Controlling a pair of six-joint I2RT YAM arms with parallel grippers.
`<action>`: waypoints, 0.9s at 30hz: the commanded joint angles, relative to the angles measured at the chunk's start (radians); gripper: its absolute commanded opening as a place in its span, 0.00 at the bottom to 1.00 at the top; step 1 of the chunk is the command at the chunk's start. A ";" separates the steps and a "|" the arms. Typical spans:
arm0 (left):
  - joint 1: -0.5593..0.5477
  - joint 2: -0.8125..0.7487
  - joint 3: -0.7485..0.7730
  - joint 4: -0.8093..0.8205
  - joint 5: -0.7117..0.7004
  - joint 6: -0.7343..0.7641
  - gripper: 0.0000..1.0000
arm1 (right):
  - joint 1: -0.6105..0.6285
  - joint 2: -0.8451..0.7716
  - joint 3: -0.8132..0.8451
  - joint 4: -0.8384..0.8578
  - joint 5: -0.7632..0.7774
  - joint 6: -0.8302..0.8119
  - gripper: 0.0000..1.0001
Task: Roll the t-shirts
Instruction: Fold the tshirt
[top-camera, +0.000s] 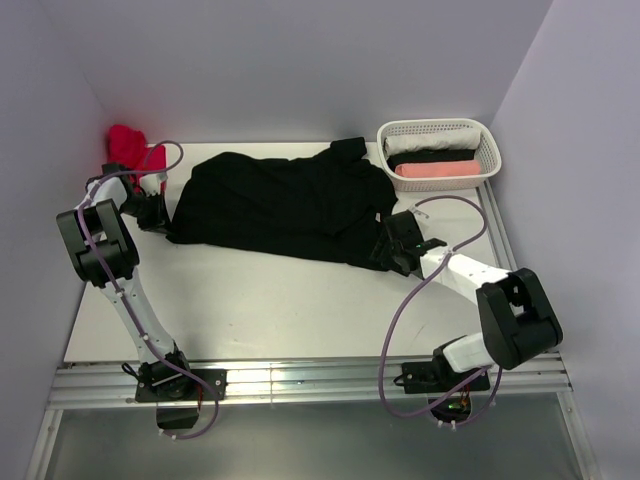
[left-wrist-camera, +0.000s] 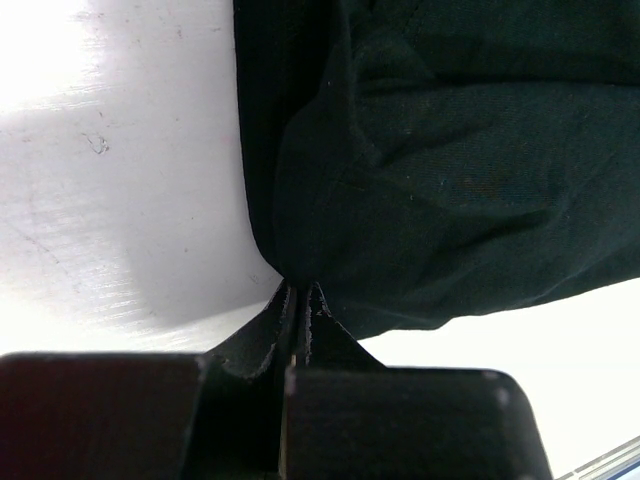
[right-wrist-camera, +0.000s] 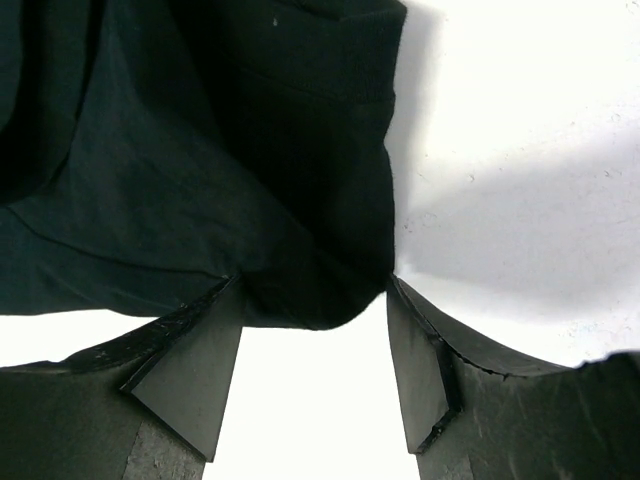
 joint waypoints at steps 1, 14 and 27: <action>-0.014 -0.042 -0.009 0.028 -0.012 0.004 0.00 | 0.004 -0.021 -0.012 0.034 -0.006 0.010 0.65; -0.016 -0.058 -0.005 0.022 -0.025 0.021 0.00 | 0.001 0.028 0.016 0.003 0.021 0.021 0.15; -0.013 -0.196 -0.106 0.036 -0.201 0.110 0.00 | -0.012 -0.110 0.039 -0.274 0.105 -0.021 0.12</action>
